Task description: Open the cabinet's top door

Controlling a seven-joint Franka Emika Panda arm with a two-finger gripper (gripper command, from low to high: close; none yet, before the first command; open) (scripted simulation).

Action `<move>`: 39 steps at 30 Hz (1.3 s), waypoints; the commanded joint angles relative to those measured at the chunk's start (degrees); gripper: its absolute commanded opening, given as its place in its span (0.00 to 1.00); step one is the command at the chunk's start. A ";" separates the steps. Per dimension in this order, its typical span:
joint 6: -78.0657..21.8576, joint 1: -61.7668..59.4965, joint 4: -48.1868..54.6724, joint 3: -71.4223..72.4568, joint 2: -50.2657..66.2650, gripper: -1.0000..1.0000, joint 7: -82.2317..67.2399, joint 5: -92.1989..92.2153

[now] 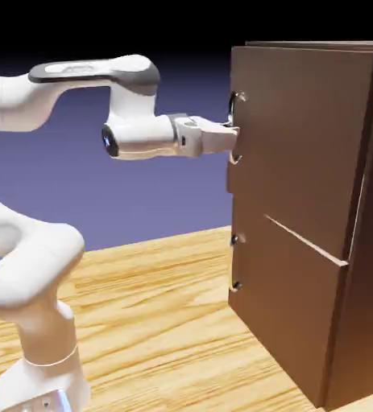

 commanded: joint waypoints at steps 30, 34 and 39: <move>-20.70 27.51 -26.65 -47.29 -31.19 0.00 32.87 -70.60; -29.40 24.01 -26.71 -55.53 -33.91 0.00 35.22 -79.95; -39.73 21.03 -24.62 -65.91 -34.25 0.00 36.03 -89.70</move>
